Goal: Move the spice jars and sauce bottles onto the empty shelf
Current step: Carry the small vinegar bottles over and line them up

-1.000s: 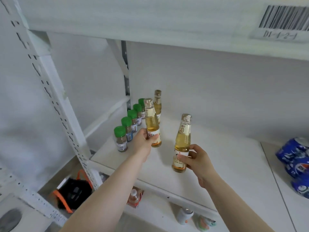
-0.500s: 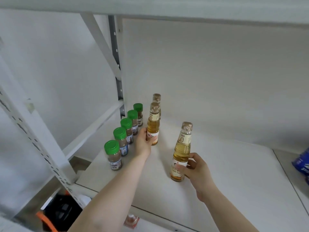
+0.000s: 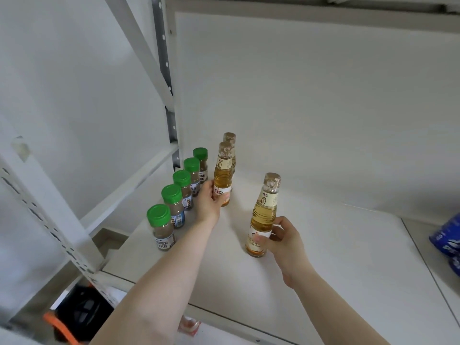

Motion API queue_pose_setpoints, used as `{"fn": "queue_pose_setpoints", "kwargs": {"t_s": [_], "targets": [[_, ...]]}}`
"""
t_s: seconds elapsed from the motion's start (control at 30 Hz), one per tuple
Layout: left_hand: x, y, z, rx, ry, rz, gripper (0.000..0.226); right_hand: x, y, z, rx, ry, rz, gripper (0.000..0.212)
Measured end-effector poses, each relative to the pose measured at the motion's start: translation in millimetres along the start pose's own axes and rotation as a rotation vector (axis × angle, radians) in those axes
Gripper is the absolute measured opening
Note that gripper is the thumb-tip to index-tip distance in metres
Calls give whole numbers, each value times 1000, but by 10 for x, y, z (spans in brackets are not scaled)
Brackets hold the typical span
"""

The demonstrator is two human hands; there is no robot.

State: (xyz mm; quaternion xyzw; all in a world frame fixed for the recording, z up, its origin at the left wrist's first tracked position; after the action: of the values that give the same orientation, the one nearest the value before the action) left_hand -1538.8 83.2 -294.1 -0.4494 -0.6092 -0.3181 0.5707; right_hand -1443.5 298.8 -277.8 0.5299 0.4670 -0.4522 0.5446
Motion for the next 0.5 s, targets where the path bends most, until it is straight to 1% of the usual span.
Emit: {"fn": "queue_pose_setpoints", "kwargs": {"t_s": [0.07, 0.17, 0.27, 0.4, 0.5], "targets": [[3, 30, 0, -9, 3, -3, 51, 2, -14, 20, -2, -1, -7, 34], [3, 173, -19, -36, 85, -35, 61, 9, -37, 84, -10, -3, -24, 35], [22, 428, -185, 27, 63, -111, 57, 7, -75, 222, -18, 5, -42, 39], [64, 814, -441, 81, 84, -156, 45, -18, -179, 503, -32, 61, -83, 42], [37, 1146, -583, 134, 171, -205, 39, -2, -284, 695, -27, 95, -109, 42]]}}
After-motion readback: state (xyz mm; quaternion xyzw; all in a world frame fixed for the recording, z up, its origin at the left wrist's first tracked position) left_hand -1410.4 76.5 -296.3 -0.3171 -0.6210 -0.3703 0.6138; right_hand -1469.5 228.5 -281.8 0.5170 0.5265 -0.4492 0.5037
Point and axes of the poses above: each hand's wrist, its own y-axis away from the middle knuckle, its own z-axis out of the palm, x = y × z, the point moved 9 cm from there along -y, towards the middle knuckle, and after that the axes turned 2 degrees about x, right-handed, at the moved point
